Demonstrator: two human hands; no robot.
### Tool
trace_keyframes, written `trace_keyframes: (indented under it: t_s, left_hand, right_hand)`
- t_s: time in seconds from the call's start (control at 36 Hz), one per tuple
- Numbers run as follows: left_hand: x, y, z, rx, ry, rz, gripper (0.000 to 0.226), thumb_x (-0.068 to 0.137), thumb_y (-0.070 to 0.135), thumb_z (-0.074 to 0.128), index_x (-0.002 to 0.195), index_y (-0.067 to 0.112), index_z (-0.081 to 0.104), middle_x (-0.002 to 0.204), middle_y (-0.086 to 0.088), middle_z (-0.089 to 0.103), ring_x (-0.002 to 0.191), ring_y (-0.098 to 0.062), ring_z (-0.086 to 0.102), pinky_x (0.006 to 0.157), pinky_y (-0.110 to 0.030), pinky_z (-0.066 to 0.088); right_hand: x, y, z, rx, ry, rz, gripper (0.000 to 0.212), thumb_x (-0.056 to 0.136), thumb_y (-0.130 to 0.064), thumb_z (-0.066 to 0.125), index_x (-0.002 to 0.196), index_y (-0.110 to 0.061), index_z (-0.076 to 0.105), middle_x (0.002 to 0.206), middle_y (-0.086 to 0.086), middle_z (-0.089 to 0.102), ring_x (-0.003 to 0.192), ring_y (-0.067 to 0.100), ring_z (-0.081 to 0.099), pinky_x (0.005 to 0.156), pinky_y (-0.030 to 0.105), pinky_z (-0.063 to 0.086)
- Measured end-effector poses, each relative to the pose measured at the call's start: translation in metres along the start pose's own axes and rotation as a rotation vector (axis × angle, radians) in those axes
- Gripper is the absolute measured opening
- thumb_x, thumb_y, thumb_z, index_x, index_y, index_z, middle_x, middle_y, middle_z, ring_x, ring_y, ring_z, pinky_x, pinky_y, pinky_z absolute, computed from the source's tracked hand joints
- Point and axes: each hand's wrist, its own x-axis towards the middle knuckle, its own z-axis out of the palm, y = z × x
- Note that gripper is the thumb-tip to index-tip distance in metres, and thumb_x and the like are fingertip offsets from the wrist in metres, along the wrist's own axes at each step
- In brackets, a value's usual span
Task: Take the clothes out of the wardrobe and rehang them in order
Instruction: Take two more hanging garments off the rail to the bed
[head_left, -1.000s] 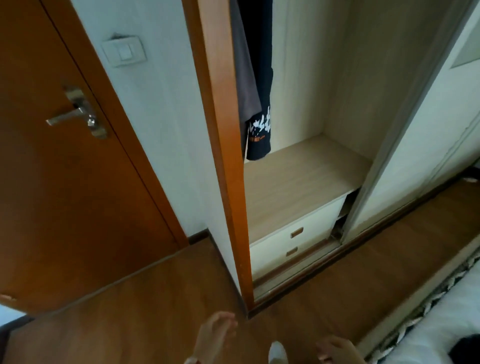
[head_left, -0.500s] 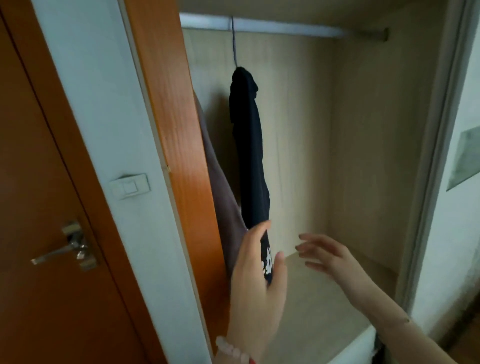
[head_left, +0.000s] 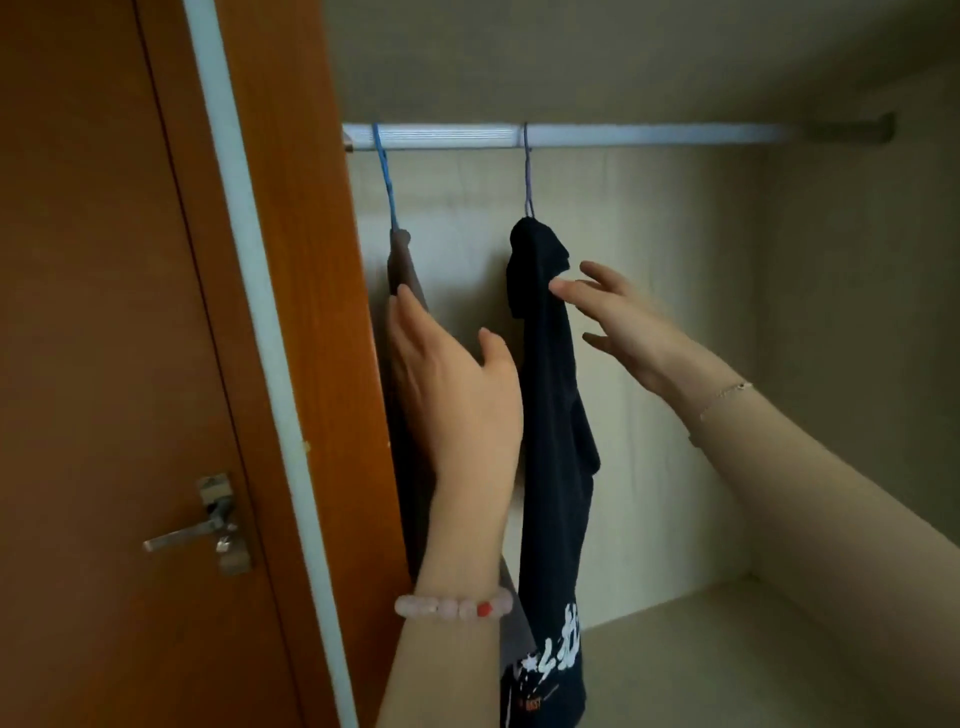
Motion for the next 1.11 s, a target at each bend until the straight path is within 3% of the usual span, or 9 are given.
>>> trace_keyframes:
  t_s: [0.08, 0.25, 0.33, 0.42, 0.53, 0.67, 0.83, 0.97, 1.11]
  left_hand:
    - [0.017, 0.012, 0.013, 0.008, 0.031, -0.045, 0.073, 0.091, 0.025, 0.052, 0.15, 0.014, 0.01, 0.157, -0.006, 0.018, 0.143, -0.022, 0.024, 0.115, -0.037, 0.029]
    - [0.061, 0.019, 0.034, -0.03, -0.027, -0.143, 0.058, 0.089, 0.022, 0.052, 0.142, 0.013, 0.031, 0.139, -0.009, 0.047, 0.123, -0.028, 0.049, 0.101, -0.042, 0.043]
    - [0.079, 0.023, 0.041, -0.132, -0.1, -0.238, 0.048, 0.089, 0.02, 0.049, 0.136, 0.011, 0.041, 0.112, -0.007, 0.057, 0.092, -0.021, 0.057, 0.074, -0.031, 0.044]
    - [0.095, 0.028, 0.046, -0.167, -0.142, -0.32, 0.042, 0.088, 0.021, 0.05, 0.128, 0.005, 0.049, 0.084, -0.003, 0.052, 0.072, -0.016, 0.051, 0.059, -0.027, 0.039]
    - [0.112, 0.033, 0.053, -0.176, -0.178, -0.404, 0.048, 0.089, 0.019, 0.053, 0.134, 0.005, 0.043, 0.108, -0.01, 0.052, 0.091, -0.021, 0.049, 0.07, -0.028, 0.039]
    - [0.128, 0.032, 0.055, -0.224, -0.154, -0.468, 0.038, 0.082, 0.014, 0.057, 0.118, 0.001, 0.056, 0.099, -0.013, 0.054, 0.089, -0.028, 0.052, 0.068, -0.031, 0.043]
    - [0.137, 0.026, 0.061, -0.247, -0.125, -0.432, 0.017, 0.08, -0.005, 0.052, 0.07, 0.008, 0.057, 0.067, -0.007, 0.052, 0.059, -0.019, 0.049, 0.048, -0.02, 0.041]
    - [0.146, 0.017, 0.066, -0.335, -0.072, -0.422, 0.029, 0.076, -0.014, 0.042, 0.067, 0.006, 0.061, 0.086, -0.008, 0.064, 0.082, -0.023, 0.058, 0.062, -0.024, 0.044]
    - [0.15, 0.02, 0.066, -0.408, -0.083, -0.399, 0.034, 0.081, -0.017, 0.032, 0.102, -0.008, 0.058, 0.13, -0.017, 0.057, 0.121, -0.027, 0.054, 0.071, -0.021, 0.046]
  right_hand:
    - [0.029, -0.009, -0.002, 0.021, -0.038, -0.003, 0.069, 0.087, -0.034, 0.06, 0.145, -0.013, 0.028, 0.114, -0.009, 0.052, 0.091, 0.002, 0.049, 0.078, 0.018, 0.04]
    - [0.078, -0.028, -0.013, 0.01, -0.137, 0.023, 0.095, 0.074, -0.051, 0.067, 0.147, -0.012, 0.022, 0.143, 0.005, 0.044, 0.124, 0.02, 0.048, 0.092, 0.03, 0.042]
    - [0.1, -0.029, -0.017, -0.041, -0.185, 0.057, 0.104, 0.055, -0.061, 0.07, 0.14, -0.011, 0.038, 0.134, 0.007, 0.054, 0.116, 0.023, 0.056, 0.097, 0.037, 0.048]
    - [0.112, -0.031, -0.018, -0.048, -0.225, 0.098, 0.077, 0.065, -0.052, 0.072, 0.126, -0.009, 0.054, 0.121, 0.008, 0.063, 0.105, 0.023, 0.063, 0.095, 0.038, 0.051]
    - [0.122, -0.033, -0.018, -0.057, -0.292, 0.162, 0.041, 0.08, -0.036, 0.067, 0.111, -0.011, 0.059, 0.107, 0.005, 0.065, 0.094, 0.019, 0.062, 0.076, 0.031, 0.053]
    - [0.131, -0.04, -0.008, -0.07, -0.247, 0.193, 0.004, 0.077, -0.008, 0.054, 0.08, -0.008, 0.052, 0.084, 0.009, 0.054, 0.078, 0.024, 0.056, 0.072, 0.035, 0.048]
    - [0.146, -0.036, -0.01, -0.03, -0.154, 0.22, 0.018, 0.086, 0.001, 0.044, 0.103, -0.005, 0.042, 0.083, 0.008, 0.045, 0.074, 0.02, 0.049, 0.074, 0.028, 0.045]
    - [0.169, -0.012, -0.021, -0.07, -0.021, 0.069, 0.028, 0.086, -0.001, 0.051, 0.114, 0.002, 0.05, 0.101, 0.012, 0.049, 0.085, 0.025, 0.052, 0.071, 0.031, 0.048]
    - [0.175, -0.007, -0.042, -0.063, -0.007, -0.035, 0.008, 0.085, 0.0, 0.052, 0.086, -0.005, 0.058, 0.069, 0.009, 0.05, 0.054, 0.018, 0.048, 0.04, 0.016, 0.041]
